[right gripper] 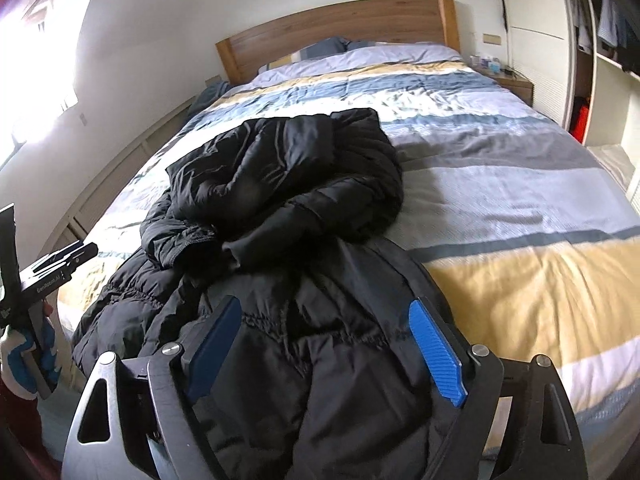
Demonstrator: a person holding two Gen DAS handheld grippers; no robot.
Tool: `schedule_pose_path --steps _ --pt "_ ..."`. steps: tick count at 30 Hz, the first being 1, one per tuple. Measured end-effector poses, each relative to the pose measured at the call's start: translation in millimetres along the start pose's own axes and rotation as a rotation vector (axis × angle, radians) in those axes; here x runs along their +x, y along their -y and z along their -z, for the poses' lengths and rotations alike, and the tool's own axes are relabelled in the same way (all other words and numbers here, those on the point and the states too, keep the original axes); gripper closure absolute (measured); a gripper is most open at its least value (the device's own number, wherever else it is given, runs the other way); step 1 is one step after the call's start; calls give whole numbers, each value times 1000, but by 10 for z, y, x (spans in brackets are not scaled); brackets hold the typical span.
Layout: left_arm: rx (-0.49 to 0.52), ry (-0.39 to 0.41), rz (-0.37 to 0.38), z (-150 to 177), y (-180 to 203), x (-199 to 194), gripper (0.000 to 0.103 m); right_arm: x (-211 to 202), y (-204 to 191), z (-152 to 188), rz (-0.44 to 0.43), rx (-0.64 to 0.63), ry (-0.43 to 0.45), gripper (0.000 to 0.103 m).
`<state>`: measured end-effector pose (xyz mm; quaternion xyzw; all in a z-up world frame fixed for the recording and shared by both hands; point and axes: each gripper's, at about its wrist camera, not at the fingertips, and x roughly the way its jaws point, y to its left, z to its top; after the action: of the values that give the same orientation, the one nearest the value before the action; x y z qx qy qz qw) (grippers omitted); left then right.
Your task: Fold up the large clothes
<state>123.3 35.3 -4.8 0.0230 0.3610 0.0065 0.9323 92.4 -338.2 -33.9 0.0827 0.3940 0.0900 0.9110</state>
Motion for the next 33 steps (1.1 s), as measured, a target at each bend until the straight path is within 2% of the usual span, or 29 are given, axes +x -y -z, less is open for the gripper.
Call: schedule_pose_path --steps 12,17,29,33 --pt "-25 -45 -41 265 -173 -47 41 -274 440 288 40 102 26 11" --pt "-47 -53 -71 380 -283 -114 41 -357 581 411 48 131 39 5" --pt "-218 -55 -158 653 -1067 -447 40 -720 901 684 64 193 96 1" --pt "-284 -43 -140 711 -1313 -553 40 -746 952 764 46 216 86 1"
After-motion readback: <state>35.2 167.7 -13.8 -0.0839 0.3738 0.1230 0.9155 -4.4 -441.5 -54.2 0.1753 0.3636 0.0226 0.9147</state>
